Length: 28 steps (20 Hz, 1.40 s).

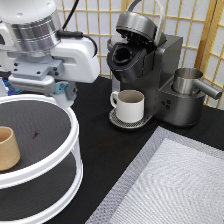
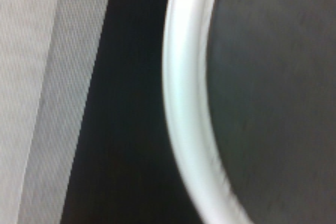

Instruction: Make coffee

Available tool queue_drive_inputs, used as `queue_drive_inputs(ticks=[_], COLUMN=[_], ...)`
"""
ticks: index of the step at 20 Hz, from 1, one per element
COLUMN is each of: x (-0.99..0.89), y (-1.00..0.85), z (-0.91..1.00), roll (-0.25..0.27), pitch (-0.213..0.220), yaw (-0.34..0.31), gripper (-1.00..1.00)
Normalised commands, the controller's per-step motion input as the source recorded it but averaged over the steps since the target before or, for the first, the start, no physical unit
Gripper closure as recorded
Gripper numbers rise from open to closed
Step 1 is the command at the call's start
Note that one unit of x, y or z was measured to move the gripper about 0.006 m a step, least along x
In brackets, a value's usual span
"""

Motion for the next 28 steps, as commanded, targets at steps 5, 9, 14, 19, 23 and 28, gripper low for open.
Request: queue_drive_inputs(ticks=[5, 9, 14, 19, 23, 28], x=[0.07, 0.08, 0.18, 0.51, 0.61, 0.64], y=[0.30, 0.42, 0.56, 0.66, 0.58, 0.44], z=[0.28, 0.48, 0.59, 0.84, 0.96, 0.64], roll=[0.353, 0.276, 0.223, 0.109, 0.010, 0.001], pitch=[0.059, 0.090, 0.098, 0.061, 0.018, 0.007], yaw=[-0.014, -0.027, -0.019, -0.042, -0.080, -0.077], gripper=[1.00, 1.00, 1.00, 1.00, 1.00, 1.00])
